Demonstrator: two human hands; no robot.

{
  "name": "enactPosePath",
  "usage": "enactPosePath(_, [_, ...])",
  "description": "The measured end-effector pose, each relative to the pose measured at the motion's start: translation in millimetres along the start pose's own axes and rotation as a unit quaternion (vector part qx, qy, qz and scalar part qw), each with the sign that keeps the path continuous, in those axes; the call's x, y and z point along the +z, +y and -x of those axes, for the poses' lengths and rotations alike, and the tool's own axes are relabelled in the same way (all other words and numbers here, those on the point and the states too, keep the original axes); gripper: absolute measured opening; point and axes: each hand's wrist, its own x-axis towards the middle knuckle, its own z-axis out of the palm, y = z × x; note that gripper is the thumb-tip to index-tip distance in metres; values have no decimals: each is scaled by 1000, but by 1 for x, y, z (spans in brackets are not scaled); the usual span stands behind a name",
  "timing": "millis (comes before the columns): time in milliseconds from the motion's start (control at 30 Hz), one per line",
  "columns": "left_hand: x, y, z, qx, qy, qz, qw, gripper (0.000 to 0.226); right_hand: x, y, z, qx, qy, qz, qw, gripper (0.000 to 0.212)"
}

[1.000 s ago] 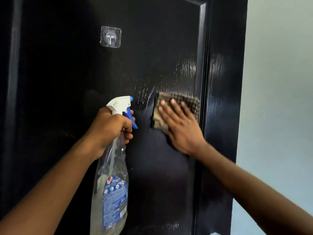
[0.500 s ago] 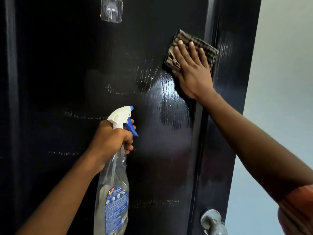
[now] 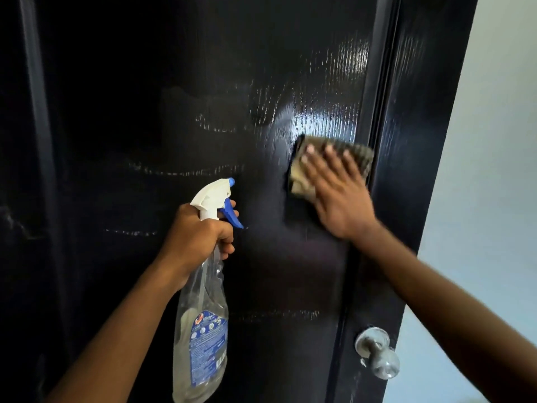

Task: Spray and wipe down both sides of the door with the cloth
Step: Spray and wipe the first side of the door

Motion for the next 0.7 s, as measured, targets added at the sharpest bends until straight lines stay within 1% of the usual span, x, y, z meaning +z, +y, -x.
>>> enactPosePath(100, [-4,-7,-1,-6,1,-1,1000,42,-23,35,-69,95,42,-31,994,59])
enactPosePath(200, [-13,-16,-3,-9,12,-2,1000,43,-22,29,-78,155,51,-28,986,61])
enactPosePath(300, [-22,-26,-5,-13,16,-2,1000,44,-3,-26,-45,213,74,-29,974,59])
enactPosePath(367, [-28,-31,-5,-11,13,-6,1000,44,15,-84,-18,251,68,-65,963,58])
enactPosePath(400, [-32,-34,-5,-11,12,-6,1000,43,23,-116,-5,245,58,-84,964,60])
enactPosePath(467, [-40,-39,-3,-14,19,1,1000,42,37,-173,16,181,21,-102,978,64])
enactPosePath(500, [-45,-42,0,-14,25,6,1000,42,42,-191,24,145,4,-101,984,65])
enactPosePath(533, [-51,-44,3,-14,31,12,999,41,46,-197,29,127,-6,-97,987,65])
enactPosePath(567, [-58,-46,5,-13,32,16,999,42,48,-194,32,138,-7,-95,986,65])
enactPosePath(600, [-66,-48,6,-12,30,21,999,44,49,-185,32,181,-2,-95,979,65])
enactPosePath(633, [-74,-50,7,-11,27,25,999,45,48,-173,32,249,9,-96,964,65])
enactPosePath(667, [-82,-51,8,-9,24,25,999,46,45,-159,31,334,31,-100,937,64])
enactPosePath(700, [-90,-53,7,-7,22,26,999,45,42,-142,30,421,57,-110,899,64])
